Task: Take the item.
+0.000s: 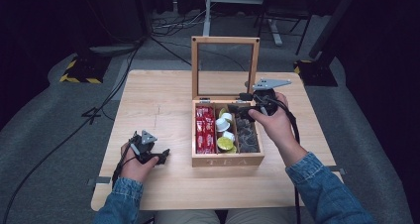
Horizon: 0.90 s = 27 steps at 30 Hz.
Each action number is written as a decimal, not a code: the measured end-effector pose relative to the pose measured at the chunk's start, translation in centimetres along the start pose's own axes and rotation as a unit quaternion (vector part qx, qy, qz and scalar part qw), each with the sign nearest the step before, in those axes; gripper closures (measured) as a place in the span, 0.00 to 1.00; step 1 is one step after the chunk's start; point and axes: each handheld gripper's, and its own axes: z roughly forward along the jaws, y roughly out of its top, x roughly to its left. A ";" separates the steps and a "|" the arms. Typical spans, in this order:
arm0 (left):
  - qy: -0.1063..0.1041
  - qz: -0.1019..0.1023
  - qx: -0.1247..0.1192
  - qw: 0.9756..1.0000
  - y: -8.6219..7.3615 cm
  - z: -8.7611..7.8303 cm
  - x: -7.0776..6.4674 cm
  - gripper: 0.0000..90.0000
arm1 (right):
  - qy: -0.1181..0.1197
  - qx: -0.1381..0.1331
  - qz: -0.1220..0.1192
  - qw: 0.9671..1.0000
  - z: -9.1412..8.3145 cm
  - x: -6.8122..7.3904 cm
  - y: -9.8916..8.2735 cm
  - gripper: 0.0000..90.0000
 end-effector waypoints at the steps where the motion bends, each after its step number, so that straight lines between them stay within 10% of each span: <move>1: 0.000 0.000 0.000 1.000 0.0 0.0 0.0 0.21 | 0.001 0.001 -0.002 1.000 0.2 0.2 -0.1 0.28; 11: 0.000 0.000 0.000 1.000 0.0 0.0 0.0 0.21 | 0.003 0.014 -0.003 1.000 2.3 2.1 -1.0 0.19; 27: 0.001 0.000 0.000 1.000 0.0 0.0 0.0 0.21 | 0.025 0.080 -0.017 0.996 6.4 4.0 -2.5 0.51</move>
